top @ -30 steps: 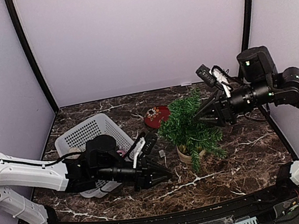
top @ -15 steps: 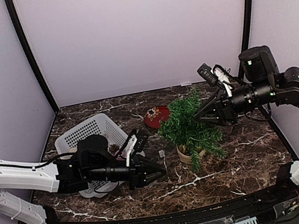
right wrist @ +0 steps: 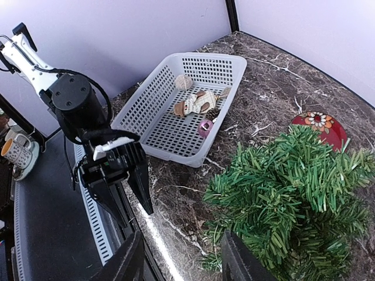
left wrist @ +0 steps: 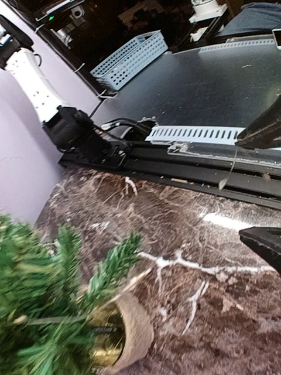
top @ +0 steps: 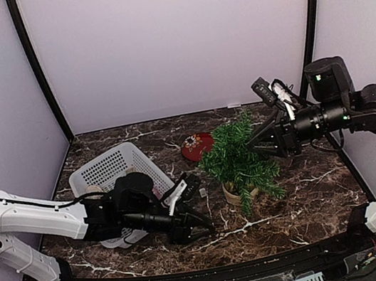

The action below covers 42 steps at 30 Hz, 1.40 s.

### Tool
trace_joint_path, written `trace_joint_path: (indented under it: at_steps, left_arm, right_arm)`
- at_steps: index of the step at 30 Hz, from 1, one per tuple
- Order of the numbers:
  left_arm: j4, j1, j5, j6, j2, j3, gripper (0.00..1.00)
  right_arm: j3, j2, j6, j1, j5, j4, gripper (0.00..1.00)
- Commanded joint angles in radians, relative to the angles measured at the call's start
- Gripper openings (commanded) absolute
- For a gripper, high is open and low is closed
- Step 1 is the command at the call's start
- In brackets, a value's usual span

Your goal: Decorate the small christmas tree

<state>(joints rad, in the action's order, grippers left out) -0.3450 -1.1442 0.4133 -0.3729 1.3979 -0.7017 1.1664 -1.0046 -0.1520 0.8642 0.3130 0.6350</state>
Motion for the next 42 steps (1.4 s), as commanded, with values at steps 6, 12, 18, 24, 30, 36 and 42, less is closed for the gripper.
trace_joint_path:
  at_steps: [6,12,18,24,30,36,42]
  left_arm:
    - [-0.064,-0.006,0.152,0.034,0.058,-0.067,0.16]
    - [-0.187,-0.006,0.154,-0.023,0.032,-0.062,0.0]
    - [-0.419,-0.006,0.074,-0.195,0.075,-0.09,0.0]
    - [-0.611,-0.006,-0.07,-0.333,0.11,-0.106,0.0]
    - [-0.71,-0.005,-0.178,-0.39,0.15,-0.12,0.0]
    - [-0.786,-0.006,-0.212,-0.415,0.165,-0.116,0.0]
    - [-0.801,-0.005,-0.201,-0.414,0.185,-0.136,0.0]
  right_arm:
    - [0.007,0.036,-0.016,0.009,-0.012,-0.012,0.45]
    - [-0.03,0.043,-0.024,0.016,-0.004,-0.04,0.38]
    - [-0.099,0.068,-0.067,0.083,-0.057,-0.128,0.29]
    - [-0.248,0.172,-0.176,0.127,-0.142,-0.312,0.33]
    - [-0.279,0.091,-0.204,0.199,-0.149,-0.378,0.46]
    - [-0.262,0.003,-0.197,0.285,-0.216,-0.393,0.45]
    - [-0.238,-0.028,-0.182,0.31,-0.235,-0.395,0.32]
